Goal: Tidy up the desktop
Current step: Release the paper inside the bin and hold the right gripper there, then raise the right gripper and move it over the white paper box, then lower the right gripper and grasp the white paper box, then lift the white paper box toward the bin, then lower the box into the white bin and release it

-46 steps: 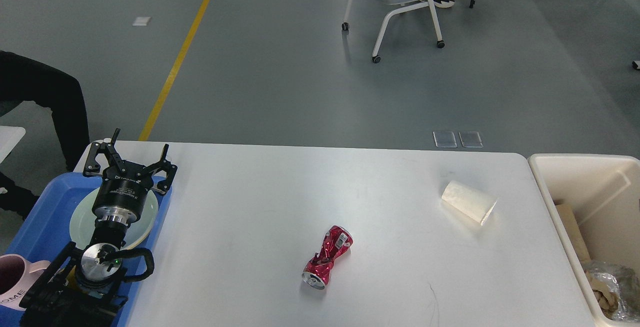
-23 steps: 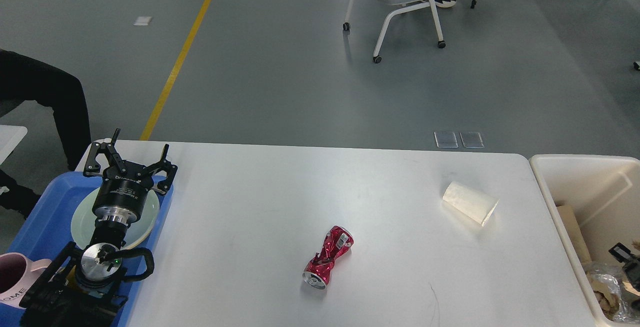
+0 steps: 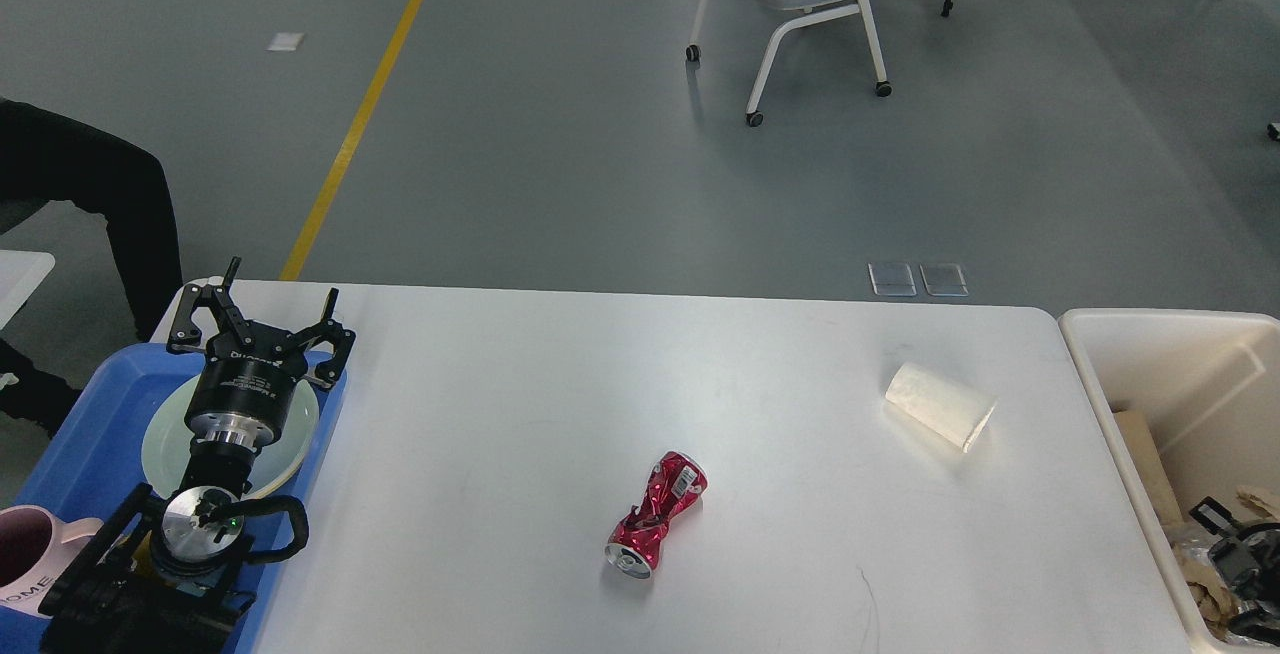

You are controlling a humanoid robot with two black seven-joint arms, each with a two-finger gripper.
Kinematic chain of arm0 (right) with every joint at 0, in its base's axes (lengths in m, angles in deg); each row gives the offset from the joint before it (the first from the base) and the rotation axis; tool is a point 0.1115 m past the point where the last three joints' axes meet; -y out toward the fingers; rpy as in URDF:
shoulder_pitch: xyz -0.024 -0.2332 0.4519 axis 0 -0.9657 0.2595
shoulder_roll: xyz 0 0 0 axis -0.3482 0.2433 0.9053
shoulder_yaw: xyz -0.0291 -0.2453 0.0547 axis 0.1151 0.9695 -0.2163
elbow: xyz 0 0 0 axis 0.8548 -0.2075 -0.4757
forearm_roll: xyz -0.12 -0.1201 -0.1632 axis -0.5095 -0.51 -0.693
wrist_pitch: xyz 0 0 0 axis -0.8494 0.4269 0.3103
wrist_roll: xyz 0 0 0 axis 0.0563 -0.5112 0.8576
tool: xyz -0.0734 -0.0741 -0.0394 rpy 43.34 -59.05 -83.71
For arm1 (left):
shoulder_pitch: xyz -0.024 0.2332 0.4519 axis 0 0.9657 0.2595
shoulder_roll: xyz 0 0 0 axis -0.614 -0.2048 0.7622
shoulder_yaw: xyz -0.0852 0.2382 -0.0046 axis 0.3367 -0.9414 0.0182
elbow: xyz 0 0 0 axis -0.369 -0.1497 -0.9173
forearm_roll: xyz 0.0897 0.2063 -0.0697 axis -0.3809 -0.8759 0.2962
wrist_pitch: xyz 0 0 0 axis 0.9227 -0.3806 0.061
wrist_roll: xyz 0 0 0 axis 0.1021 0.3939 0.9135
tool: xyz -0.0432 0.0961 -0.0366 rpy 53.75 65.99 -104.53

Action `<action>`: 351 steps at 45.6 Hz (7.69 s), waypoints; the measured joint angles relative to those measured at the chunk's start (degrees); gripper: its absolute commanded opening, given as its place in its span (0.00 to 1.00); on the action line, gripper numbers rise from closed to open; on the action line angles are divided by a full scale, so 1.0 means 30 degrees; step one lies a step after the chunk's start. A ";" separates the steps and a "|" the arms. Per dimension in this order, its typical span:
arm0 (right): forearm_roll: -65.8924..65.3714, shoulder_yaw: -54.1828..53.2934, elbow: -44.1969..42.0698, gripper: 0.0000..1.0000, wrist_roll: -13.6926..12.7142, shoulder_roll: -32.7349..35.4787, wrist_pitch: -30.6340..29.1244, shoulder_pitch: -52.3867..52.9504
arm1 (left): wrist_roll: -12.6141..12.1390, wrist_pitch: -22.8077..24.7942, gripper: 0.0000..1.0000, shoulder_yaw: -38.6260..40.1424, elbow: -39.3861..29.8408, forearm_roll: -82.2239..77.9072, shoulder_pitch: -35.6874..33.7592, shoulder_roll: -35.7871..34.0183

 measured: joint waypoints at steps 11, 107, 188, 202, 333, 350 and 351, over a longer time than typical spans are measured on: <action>0.0000 0.0005 0.0042 1.00 0.0046 -0.0472 0.2170 -0.0358 | 0.0000 0.0000 0.96 0.0009 0.0000 0.0000 0.0002 -0.0001; -0.4830 0.8123 2.5002 1.00 -0.0040 -0.0409 -1.7846 3.3733 | 0.0000 0.0000 0.96 -0.0002 0.0000 0.0001 -0.0016 0.0001; 0.1938 0.3591 0.6141 1.00 -0.0588 -0.2839 -0.9821 1.0997 | 0.0000 0.0000 0.96 0.0000 0.0000 0.0003 -0.0019 0.0012; 0.2137 0.1056 0.4180 0.98 -0.0604 -0.3191 -0.8351 0.9012 | 0.0000 0.0000 0.96 -0.0004 -0.0001 0.0002 -0.0019 0.0010; -0.0205 1.3184 2.5518 0.00 0.0104 0.1412 -0.9009 3.0920 | 0.0000 0.0000 0.96 0.0029 0.0000 0.0003 -0.0011 0.0013; -0.0012 0.8979 1.5828 0.00 0.0085 0.6303 -0.4674 1.7791 | 0.0000 0.0001 0.96 0.0022 0.0000 0.0005 -0.0008 0.0010; -0.0004 0.8269 1.4973 0.00 0.0083 0.6354 -0.4561 1.6644 | 0.0000 0.0000 0.96 0.0019 0.0000 0.0003 -0.0008 0.0009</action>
